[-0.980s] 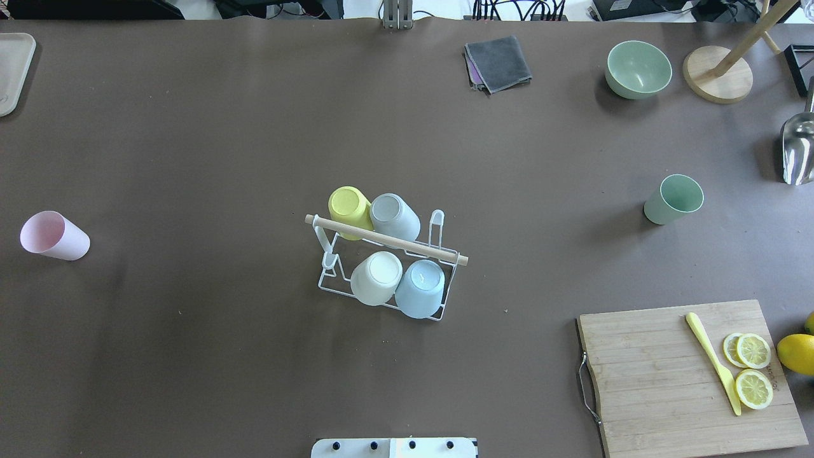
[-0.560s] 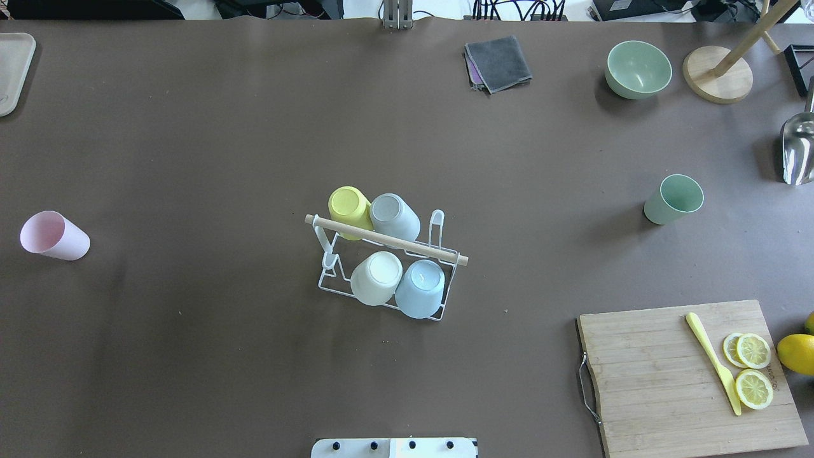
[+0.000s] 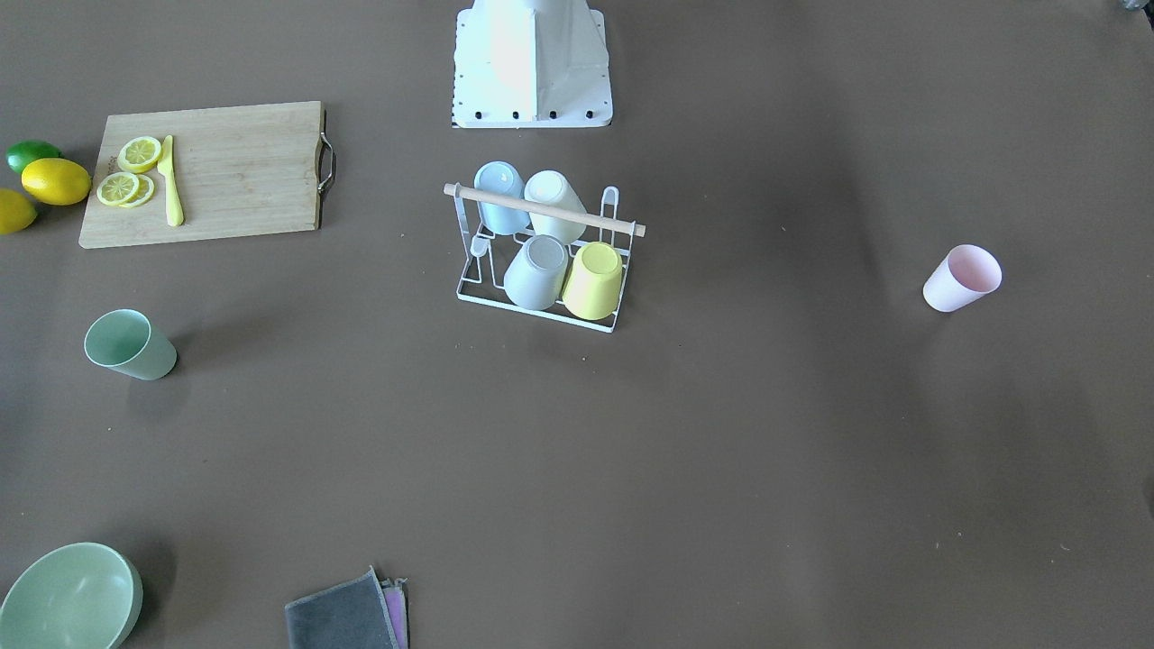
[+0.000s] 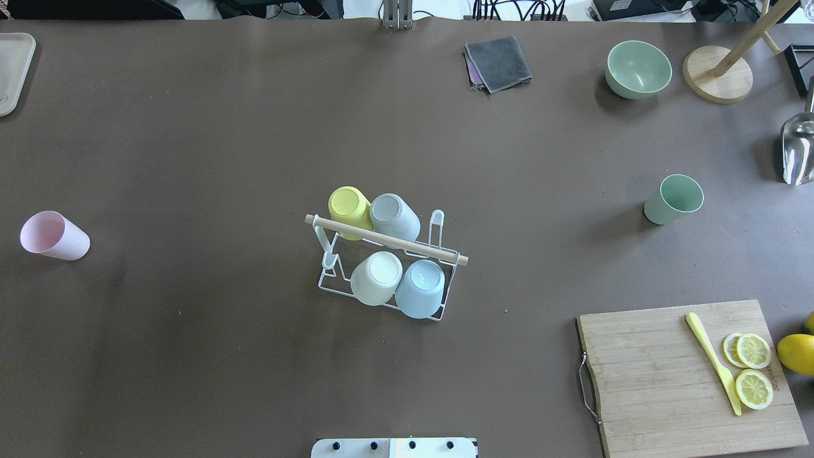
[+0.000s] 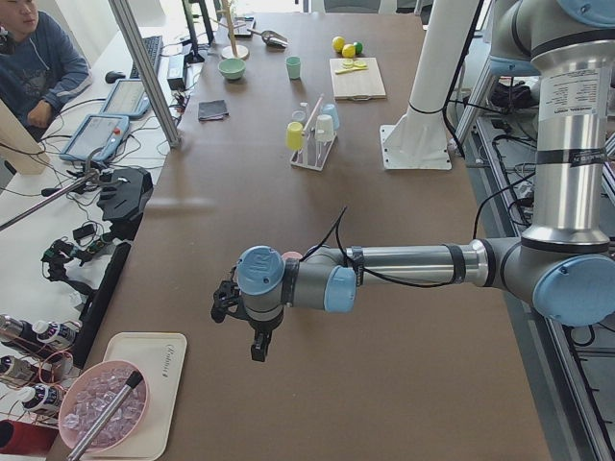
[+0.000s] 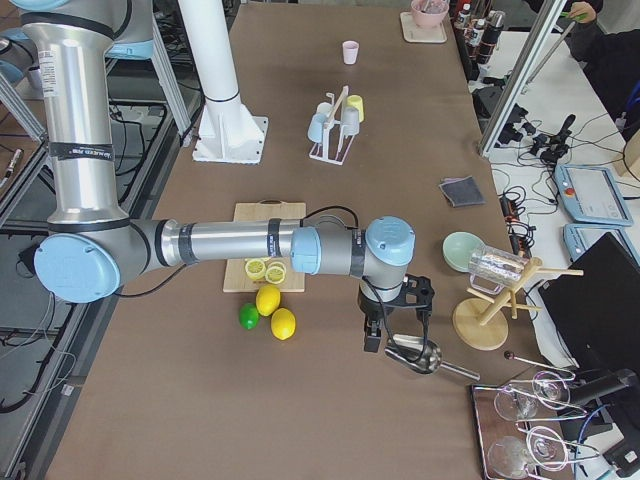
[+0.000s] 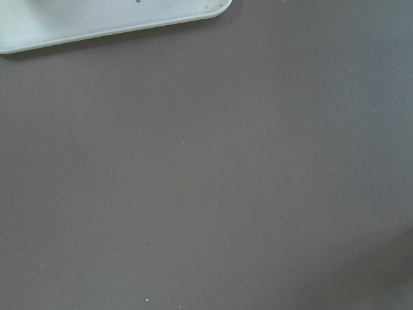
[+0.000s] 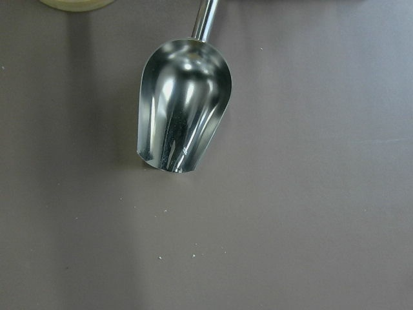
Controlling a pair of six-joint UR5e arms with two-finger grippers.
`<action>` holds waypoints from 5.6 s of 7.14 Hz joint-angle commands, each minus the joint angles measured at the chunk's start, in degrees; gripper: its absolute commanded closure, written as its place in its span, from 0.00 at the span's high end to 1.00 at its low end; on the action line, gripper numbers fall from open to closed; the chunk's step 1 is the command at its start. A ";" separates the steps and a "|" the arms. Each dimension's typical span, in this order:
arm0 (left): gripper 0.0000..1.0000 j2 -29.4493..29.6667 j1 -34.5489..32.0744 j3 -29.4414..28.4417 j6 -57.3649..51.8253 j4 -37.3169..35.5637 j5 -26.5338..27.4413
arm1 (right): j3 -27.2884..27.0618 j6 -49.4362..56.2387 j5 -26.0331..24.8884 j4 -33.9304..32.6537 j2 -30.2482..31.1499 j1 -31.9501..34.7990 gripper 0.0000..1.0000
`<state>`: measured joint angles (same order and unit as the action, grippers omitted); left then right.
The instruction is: Place cup on cup holder
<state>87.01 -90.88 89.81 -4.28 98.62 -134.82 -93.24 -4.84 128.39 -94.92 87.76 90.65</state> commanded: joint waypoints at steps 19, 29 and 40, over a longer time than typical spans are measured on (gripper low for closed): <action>0.98 -0.53 -0.09 -0.42 -0.11 -0.10 0.09 | -0.71 -0.25 0.72 0.00 0.57 -0.03 1.00; 0.98 5.80 6.85 0.10 -0.03 0.61 0.26 | -3.09 -4.61 2.91 0.00 -3.01 -1.25 1.00; 0.98 22.92 21.01 -1.65 -0.46 -45.30 18.81 | -0.72 -3.72 2.30 -0.61 -18.24 -21.83 1.00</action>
<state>107.00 -70.30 88.35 -4.59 60.56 -116.48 -94.68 -14.78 130.68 -95.39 69.69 69.55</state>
